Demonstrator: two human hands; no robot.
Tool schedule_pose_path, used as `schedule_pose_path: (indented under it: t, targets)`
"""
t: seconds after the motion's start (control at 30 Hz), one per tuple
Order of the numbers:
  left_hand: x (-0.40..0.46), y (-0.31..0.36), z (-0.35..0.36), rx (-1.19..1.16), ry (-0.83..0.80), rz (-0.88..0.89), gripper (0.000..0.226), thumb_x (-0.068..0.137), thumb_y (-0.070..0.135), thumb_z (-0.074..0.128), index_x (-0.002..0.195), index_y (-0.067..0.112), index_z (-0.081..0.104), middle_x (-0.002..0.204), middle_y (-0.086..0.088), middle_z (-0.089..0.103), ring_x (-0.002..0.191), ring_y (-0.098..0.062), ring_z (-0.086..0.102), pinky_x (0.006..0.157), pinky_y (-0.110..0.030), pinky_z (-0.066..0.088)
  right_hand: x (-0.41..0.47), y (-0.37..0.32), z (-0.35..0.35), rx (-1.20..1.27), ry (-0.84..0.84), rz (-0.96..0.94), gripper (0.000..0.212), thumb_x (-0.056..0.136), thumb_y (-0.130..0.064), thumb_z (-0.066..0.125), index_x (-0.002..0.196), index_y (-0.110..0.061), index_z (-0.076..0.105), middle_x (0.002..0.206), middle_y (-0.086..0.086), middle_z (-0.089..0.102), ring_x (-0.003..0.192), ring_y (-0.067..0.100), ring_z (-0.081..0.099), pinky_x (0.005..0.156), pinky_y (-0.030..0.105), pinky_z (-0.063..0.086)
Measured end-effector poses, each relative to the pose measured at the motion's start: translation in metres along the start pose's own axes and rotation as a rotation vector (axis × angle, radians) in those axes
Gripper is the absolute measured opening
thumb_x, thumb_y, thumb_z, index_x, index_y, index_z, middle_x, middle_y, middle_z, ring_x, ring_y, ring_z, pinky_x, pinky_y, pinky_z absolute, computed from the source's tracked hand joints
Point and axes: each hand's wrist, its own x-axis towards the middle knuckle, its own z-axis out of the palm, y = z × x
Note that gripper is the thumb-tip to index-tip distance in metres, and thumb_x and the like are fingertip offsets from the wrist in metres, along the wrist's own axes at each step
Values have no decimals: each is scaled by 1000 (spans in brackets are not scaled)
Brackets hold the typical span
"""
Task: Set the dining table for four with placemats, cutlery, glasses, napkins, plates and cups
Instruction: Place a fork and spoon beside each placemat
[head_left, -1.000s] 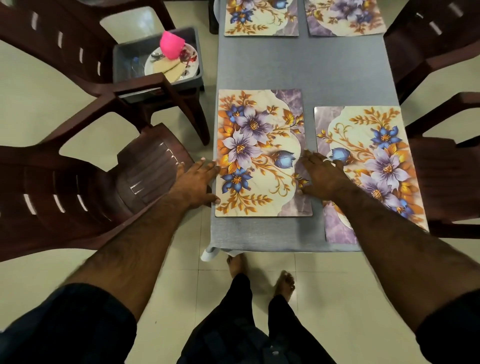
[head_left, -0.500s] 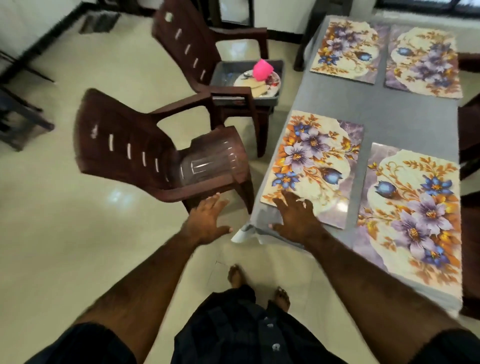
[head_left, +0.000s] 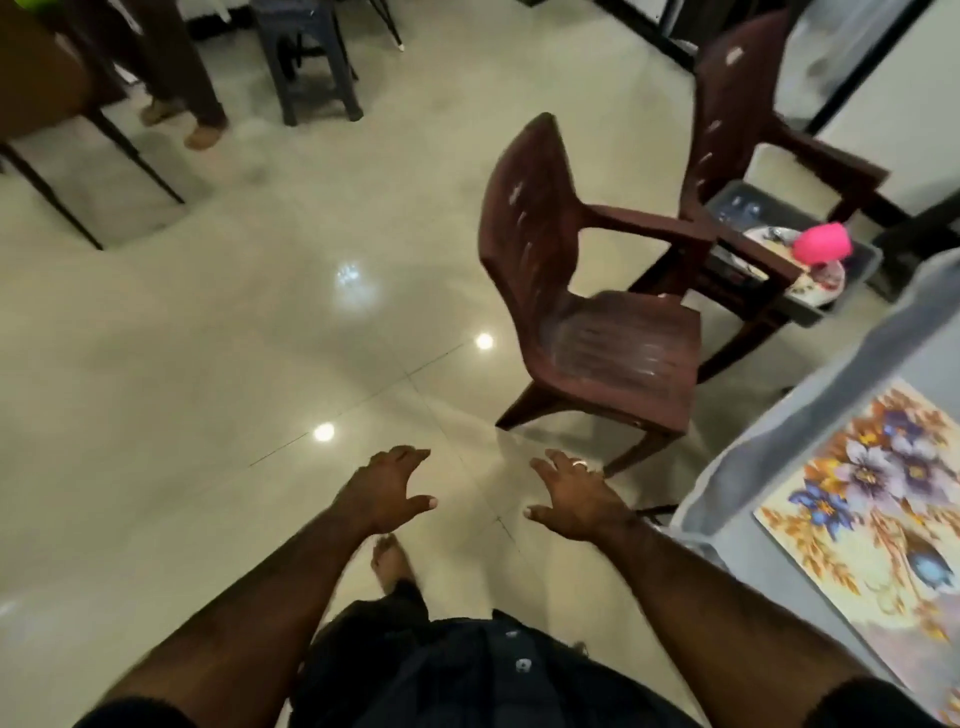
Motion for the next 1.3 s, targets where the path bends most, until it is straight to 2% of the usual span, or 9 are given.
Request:
schedule_pose_path:
  t: [0.13, 0.2, 0.27, 0.47, 0.6, 0.77, 0.93, 1.07, 1.3]
  targets:
    - [-6, -86, -30, -346, -27, -217, 73, 90, 60, 75, 150, 25, 53, 145, -4, 61, 125, -21, 61, 104, -34, 49, 66, -59, -23, 56, -141, 32, 73, 93, -65, 61, 153, -27, 45, 153, 4, 50, 136, 25, 52, 111, 40, 46]
    - [-8, -114, -49, -440, -26, -284, 65, 89, 60, 75, 141, 22, 60, 129, -3, 70, 112, -19, 66, 95, -31, 51, 90, -84, -38, 54, -166, 65, 63, 92, -66, 61, 142, -28, 57, 138, 2, 63, 123, 22, 61, 101, 38, 52]
    - [-5, -139, -72, -460, -51, -320, 61, 91, 57, 75, 138, 20, 62, 125, -3, 71, 110, -20, 66, 94, -32, 52, 116, -109, -54, 84, -154, 76, 56, 91, -65, 62, 134, -28, 63, 126, -1, 70, 114, 20, 65, 96, 36, 54]
    - [42, -197, -131, -477, -78, -419, 59, 91, 55, 75, 136, 18, 65, 123, -4, 72, 110, -22, 66, 97, -34, 52, 202, -145, -104, 206, -139, 100, 44, 90, -56, 72, 121, -24, 71, 109, -2, 75, 103, 18, 69, 91, 32, 55]
    - [97, -229, -180, -507, -62, -476, 55, 90, 56, 76, 132, 21, 67, 119, -2, 73, 106, -20, 68, 93, -33, 53, 287, -151, -134, 223, -134, 79, 41, 91, -52, 72, 119, -23, 73, 113, 0, 76, 105, 20, 68, 89, 29, 53]
    - [176, -263, -275, -580, 68, -610, 49, 88, 53, 80, 121, 18, 73, 102, -3, 76, 92, -20, 72, 87, -36, 59, 392, -162, -205, 200, -211, 15, 44, 91, -55, 72, 121, -22, 71, 122, 1, 73, 108, 20, 67, 89, 30, 54]
    - [264, -261, -383, -541, 154, -537, 44, 92, 51, 75, 123, 20, 71, 104, 3, 72, 101, -20, 67, 89, -34, 52, 489, -163, -319, 105, -235, -73, 50, 92, -59, 68, 128, -24, 67, 129, 0, 68, 114, 20, 63, 93, 32, 51]
    - [355, -260, -446, -534, 131, -465, 43, 92, 52, 76, 122, 22, 72, 106, 2, 72, 99, -18, 68, 87, -36, 55, 569, -152, -399, 206, -143, -31, 48, 91, -60, 70, 123, -24, 69, 122, 0, 70, 112, 20, 65, 93, 32, 52]
    - [559, -239, -566, -392, 19, -261, 44, 93, 50, 75, 123, 19, 71, 111, -2, 73, 101, -22, 66, 87, -35, 53, 653, -84, -486, 391, -63, 241, 44, 92, -55, 71, 122, -23, 71, 128, 0, 68, 117, 22, 63, 96, 30, 50]
